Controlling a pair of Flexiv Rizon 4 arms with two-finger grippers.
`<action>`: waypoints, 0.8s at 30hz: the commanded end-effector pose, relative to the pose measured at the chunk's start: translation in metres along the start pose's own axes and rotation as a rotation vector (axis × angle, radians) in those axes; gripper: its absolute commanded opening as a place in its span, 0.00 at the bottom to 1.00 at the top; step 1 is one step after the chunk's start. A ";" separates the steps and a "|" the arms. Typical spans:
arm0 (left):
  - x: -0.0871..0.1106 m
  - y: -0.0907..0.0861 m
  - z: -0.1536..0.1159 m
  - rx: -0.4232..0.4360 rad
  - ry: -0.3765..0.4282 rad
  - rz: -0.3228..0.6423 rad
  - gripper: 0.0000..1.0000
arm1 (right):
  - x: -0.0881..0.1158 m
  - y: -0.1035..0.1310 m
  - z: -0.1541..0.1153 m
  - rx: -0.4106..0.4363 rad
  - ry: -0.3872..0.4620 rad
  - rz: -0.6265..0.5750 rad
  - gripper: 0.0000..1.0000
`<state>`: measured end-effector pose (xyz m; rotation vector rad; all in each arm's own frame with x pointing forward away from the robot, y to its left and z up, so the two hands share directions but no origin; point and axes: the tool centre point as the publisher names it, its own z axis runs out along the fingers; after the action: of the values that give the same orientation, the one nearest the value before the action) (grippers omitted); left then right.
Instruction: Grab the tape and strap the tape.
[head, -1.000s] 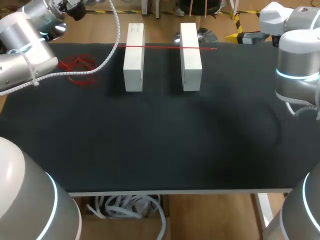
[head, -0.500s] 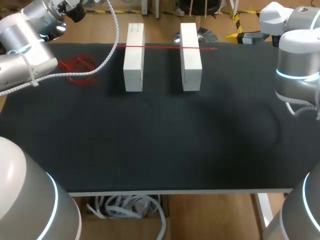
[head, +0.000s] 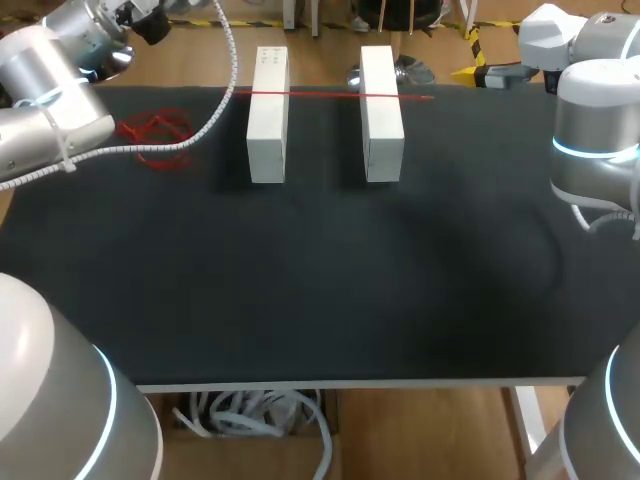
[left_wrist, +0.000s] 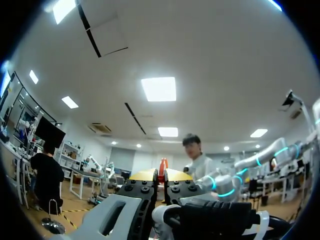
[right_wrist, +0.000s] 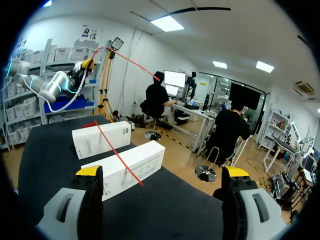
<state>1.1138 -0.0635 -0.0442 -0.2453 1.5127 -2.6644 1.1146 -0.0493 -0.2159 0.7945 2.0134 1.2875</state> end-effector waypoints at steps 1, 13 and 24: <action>0.001 0.000 0.000 0.001 -0.004 0.001 0.00 | 0.000 0.000 0.000 -0.002 0.001 0.000 1.00; 0.001 0.000 0.000 0.001 -0.004 0.001 0.00 | 0.014 0.004 -0.006 -0.327 -0.058 0.266 1.00; 0.001 0.000 0.000 0.001 -0.004 0.001 0.00 | 0.030 0.030 -0.033 -0.918 -0.223 0.541 1.00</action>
<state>1.1136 -0.0635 -0.0440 -0.2458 1.5129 -2.6640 1.0889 -0.0342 -0.1819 1.0555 1.7354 1.6149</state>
